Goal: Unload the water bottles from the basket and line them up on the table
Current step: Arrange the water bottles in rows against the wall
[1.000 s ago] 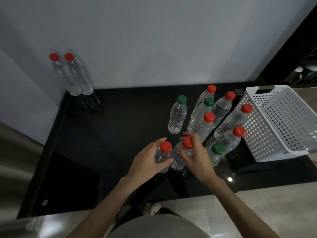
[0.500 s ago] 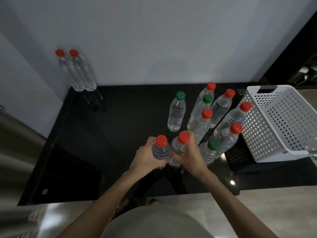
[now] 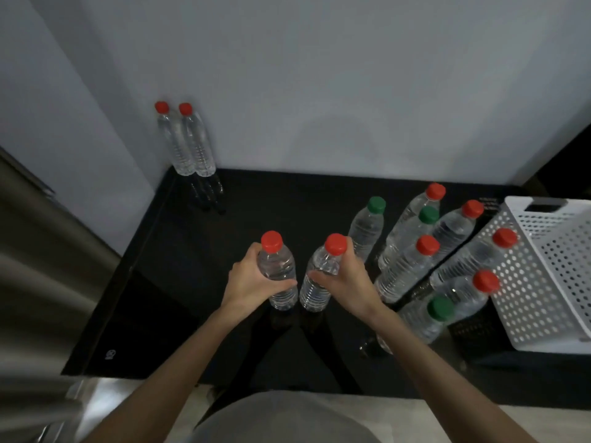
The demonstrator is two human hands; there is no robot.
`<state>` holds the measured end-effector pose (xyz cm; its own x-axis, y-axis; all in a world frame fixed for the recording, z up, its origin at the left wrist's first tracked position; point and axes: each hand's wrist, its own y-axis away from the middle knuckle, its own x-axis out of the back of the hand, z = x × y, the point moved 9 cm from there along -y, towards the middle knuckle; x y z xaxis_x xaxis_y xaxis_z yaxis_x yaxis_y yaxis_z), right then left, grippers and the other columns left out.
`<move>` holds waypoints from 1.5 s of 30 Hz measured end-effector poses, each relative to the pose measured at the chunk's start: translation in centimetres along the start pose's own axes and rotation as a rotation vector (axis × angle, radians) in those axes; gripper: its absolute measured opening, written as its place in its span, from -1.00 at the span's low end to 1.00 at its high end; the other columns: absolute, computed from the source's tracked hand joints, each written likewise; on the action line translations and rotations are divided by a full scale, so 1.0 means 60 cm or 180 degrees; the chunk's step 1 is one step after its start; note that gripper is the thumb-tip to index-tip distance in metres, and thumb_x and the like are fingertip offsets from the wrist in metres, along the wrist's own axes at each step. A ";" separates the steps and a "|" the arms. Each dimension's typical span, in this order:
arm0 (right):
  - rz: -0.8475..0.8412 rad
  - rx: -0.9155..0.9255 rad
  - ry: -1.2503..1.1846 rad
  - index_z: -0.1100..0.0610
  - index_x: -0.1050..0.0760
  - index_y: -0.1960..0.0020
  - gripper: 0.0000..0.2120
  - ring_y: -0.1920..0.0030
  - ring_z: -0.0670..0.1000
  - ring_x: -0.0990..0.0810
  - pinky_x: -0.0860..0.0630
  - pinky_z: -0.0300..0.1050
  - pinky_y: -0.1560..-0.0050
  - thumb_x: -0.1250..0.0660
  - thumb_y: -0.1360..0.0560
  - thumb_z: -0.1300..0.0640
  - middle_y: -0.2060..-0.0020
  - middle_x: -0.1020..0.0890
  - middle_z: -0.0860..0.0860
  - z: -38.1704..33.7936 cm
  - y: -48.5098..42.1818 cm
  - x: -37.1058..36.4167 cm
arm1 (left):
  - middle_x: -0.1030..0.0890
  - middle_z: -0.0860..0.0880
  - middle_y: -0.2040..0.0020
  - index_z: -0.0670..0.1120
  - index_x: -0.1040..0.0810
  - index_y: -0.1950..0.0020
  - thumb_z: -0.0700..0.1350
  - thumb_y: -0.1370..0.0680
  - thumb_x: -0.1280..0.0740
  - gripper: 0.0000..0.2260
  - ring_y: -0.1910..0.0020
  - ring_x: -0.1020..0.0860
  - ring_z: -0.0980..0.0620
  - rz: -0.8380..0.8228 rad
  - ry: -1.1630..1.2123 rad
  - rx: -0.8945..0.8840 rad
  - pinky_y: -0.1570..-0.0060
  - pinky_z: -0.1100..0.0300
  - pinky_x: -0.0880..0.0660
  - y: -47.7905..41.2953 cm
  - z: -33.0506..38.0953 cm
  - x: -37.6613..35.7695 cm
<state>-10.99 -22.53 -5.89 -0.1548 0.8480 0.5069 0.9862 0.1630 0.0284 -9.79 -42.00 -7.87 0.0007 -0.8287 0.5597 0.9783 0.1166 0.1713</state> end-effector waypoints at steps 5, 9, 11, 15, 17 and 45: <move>-0.0062 -0.0014 -0.0015 -0.08 -0.22 -0.12 -0.50 0.08 -0.17 -0.55 -0.50 -0.20 0.07 -0.49 -0.40 0.11 0.06 -0.52 -0.13 -0.051 -0.084 -0.049 | -0.58 0.19 0.10 0.04 -0.46 -0.17 0.01 -0.17 -0.66 -0.35 0.06 -0.57 0.16 0.0422 -0.0007 0.0065 -0.07 0.20 -0.47 -0.064 -0.030 0.096; -0.0158 -0.0090 -0.0172 -0.10 -0.24 -0.17 -0.48 -0.03 -0.05 -0.60 -0.58 0.08 -0.12 -0.49 -0.39 0.10 -0.03 -0.56 -0.06 -0.082 -0.167 -0.097 | -0.53 0.24 0.15 0.05 -0.47 -0.17 -0.01 -0.17 -0.66 -0.36 0.09 -0.54 0.19 0.0633 0.0032 0.0062 0.00 0.25 -0.42 -0.131 -0.050 0.170; -0.0128 -0.0079 -0.0181 -0.08 -0.26 -0.18 -0.48 -0.04 -0.03 -0.60 -0.58 0.11 -0.13 -0.49 -0.39 0.11 -0.03 -0.56 -0.04 -0.097 -0.210 -0.118 | -0.53 0.23 0.14 0.03 -0.47 -0.16 -0.02 -0.18 -0.66 -0.37 0.09 -0.53 0.19 0.0650 0.0015 0.0022 0.01 0.25 -0.41 -0.171 -0.056 0.202; -0.0092 -0.0090 -0.0212 -0.06 -0.26 -0.17 -0.49 -0.05 -0.02 -0.60 -0.57 0.13 -0.15 -0.49 -0.40 0.15 -0.03 -0.56 -0.03 -0.121 -0.299 -0.155 | -0.58 0.17 0.07 0.00 -0.47 -0.18 -0.03 -0.19 -0.66 -0.36 0.04 -0.56 0.15 0.0555 -0.0002 -0.0043 -0.03 0.24 -0.45 -0.261 -0.069 0.247; -0.0022 -0.0099 -0.0190 -0.07 -0.27 -0.14 -0.51 -0.05 0.00 -0.61 -0.57 0.17 -0.14 -0.50 -0.38 0.13 -0.02 -0.56 -0.02 -0.127 -0.344 -0.171 | -0.58 0.17 0.07 0.00 -0.47 -0.18 -0.02 -0.18 -0.66 -0.36 0.02 -0.57 0.15 0.0514 0.0007 -0.0059 -0.07 0.21 -0.48 -0.310 -0.076 0.260; -0.0029 0.0052 -0.0385 0.02 -0.28 -0.30 -0.45 -0.13 -0.12 -0.59 -0.59 -0.01 -0.15 -0.48 -0.43 0.10 -0.14 -0.55 -0.03 -0.106 -0.668 -0.260 | -0.66 0.09 -0.04 0.04 -0.51 -0.16 -0.21 -0.37 -0.55 -0.57 -0.08 -0.61 0.26 0.0034 0.1321 -0.0412 -0.10 0.35 -0.49 -0.619 -0.129 0.216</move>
<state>-47.70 -45.50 -9.48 -0.1705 0.9010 0.3989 0.9838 0.1783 0.0179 -44.52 -61.30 -13.25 0.0685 -0.9807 0.1829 0.9957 0.0788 0.0494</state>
